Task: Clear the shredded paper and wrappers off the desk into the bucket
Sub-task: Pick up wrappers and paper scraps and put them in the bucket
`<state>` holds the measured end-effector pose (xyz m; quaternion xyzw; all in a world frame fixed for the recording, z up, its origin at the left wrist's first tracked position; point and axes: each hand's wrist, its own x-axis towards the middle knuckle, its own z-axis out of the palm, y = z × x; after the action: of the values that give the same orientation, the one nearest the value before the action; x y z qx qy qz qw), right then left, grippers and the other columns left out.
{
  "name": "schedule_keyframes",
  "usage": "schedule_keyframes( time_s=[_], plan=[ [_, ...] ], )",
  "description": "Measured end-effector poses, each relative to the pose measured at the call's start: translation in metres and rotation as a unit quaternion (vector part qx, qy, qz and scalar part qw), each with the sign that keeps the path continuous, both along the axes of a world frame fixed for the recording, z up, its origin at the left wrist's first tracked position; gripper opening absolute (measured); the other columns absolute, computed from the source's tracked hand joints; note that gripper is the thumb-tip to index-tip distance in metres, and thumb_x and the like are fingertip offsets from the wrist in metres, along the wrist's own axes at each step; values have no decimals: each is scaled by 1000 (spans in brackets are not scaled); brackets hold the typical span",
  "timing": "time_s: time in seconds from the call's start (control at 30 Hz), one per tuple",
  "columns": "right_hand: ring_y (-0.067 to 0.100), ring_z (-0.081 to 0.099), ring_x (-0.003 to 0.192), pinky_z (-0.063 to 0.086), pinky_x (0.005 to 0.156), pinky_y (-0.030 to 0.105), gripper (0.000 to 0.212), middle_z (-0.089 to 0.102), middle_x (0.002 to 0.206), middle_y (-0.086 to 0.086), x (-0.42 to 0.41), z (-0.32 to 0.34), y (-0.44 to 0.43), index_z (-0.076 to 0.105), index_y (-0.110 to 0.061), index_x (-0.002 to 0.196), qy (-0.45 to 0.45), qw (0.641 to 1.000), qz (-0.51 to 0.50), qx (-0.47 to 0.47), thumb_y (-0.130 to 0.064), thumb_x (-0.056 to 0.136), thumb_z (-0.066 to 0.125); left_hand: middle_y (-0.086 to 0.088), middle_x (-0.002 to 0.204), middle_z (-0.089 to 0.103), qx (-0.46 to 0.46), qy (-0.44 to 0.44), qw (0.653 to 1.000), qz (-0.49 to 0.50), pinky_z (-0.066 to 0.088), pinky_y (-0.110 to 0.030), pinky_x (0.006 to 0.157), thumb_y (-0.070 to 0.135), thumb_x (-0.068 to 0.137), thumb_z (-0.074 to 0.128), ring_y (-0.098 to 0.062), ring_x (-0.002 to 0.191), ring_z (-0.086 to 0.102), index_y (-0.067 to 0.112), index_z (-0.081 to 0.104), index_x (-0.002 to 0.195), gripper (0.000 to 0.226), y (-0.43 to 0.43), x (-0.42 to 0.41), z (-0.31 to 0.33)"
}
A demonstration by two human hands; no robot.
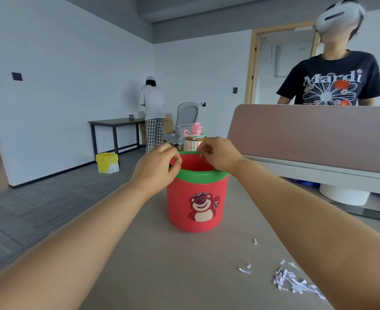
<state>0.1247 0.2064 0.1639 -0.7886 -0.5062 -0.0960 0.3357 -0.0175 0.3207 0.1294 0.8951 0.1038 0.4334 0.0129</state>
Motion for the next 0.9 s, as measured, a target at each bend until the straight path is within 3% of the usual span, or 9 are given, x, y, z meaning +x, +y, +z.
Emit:
schedule_keyframes(
  time_s=[0.1, 0.23, 0.4, 0.47, 0.57, 0.63, 0.73, 0.8, 0.9],
  plan=[
    [24, 64, 75, 54, 80, 37, 21, 73, 86, 9, -6, -4, -14, 64, -11, 89, 3, 998, 22, 59, -9, 90, 43, -4, 94, 60, 16, -11, 1000, -7, 43, -30, 66, 18, 85, 54, -22, 88, 59, 12, 61, 86, 10, -11, 0, 3],
    [26, 65, 84, 51, 79, 34, 23, 70, 82, 7, -9, -4, -41, 62, -6, 92, -1, 993, 21, 113, -9, 93, 39, -6, 90, 63, 51, -34, 997, -38, 44, -31, 64, 23, 82, 47, -26, 82, 62, 11, 62, 83, 19, -34, 2, 6],
    [17, 55, 75, 37, 64, 2, 22, 68, 86, 6, -7, -12, -97, 63, -4, 89, -32, 988, -21, 148, -7, 92, 42, -7, 82, 64, 79, -32, 991, -100, 47, -29, 59, 23, 77, 42, -27, 74, 62, 10, 62, 80, 23, -81, 11, 1],
    [19, 56, 77, 39, 67, 5, 20, 66, 86, 3, -3, -22, -127, 63, -4, 88, -27, 989, -41, 137, -8, 91, 43, -7, 81, 63, 86, -21, 987, -133, 45, -27, 57, 20, 76, 45, -28, 73, 61, 10, 62, 80, 20, -105, 20, -7],
    [23, 59, 81, 43, 76, 22, 17, 64, 86, 0, 4, -49, -181, 64, -8, 93, -3, 992, -88, 90, -9, 90, 47, -7, 87, 63, 84, 1, 979, -187, 51, -31, 60, 21, 78, 46, -29, 78, 62, 12, 61, 86, 19, -144, 41, -33],
    [26, 61, 86, 45, 82, 25, 16, 68, 93, 7, 8, -72, -220, 64, -7, 98, 11, 992, -117, 48, -12, 90, 51, -6, 113, 59, 37, 82, 975, -202, 52, -36, 80, 29, 84, 48, -26, 104, 57, 14, 57, 109, 30, -170, 54, -57],
    [22, 61, 99, 47, 95, 35, 26, 66, 110, 8, 12, -107, -280, 60, -13, 112, 41, 984, -160, -60, -24, 89, 54, -2, 153, 20, -31, 325, 929, -173, 24, -41, 114, 50, 88, 43, -24, 140, 19, 23, 23, 142, 64, -200, 67, -101],
    [21, 55, 113, 42, 100, 32, 38, 59, 125, 5, 12, -125, -317, 52, -20, 123, 56, 969, -194, -139, -35, 88, 53, 2, 158, -5, -52, 432, 891, -131, 9, -51, 116, 64, 85, 34, -28, 144, -6, 31, 3, 145, 75, -212, 71, -126],
    [22, 43, 127, 36, 107, 36, 54, 46, 140, 3, 12, -145, -364, 41, -27, 133, 76, 948, -240, -194, -47, 84, 53, 6, 157, -14, -70, 487, 867, -81, -1, -61, 113, 76, 78, 24, -31, 143, -15, 37, -6, 143, 82, -224, 79, -142]
  ],
)
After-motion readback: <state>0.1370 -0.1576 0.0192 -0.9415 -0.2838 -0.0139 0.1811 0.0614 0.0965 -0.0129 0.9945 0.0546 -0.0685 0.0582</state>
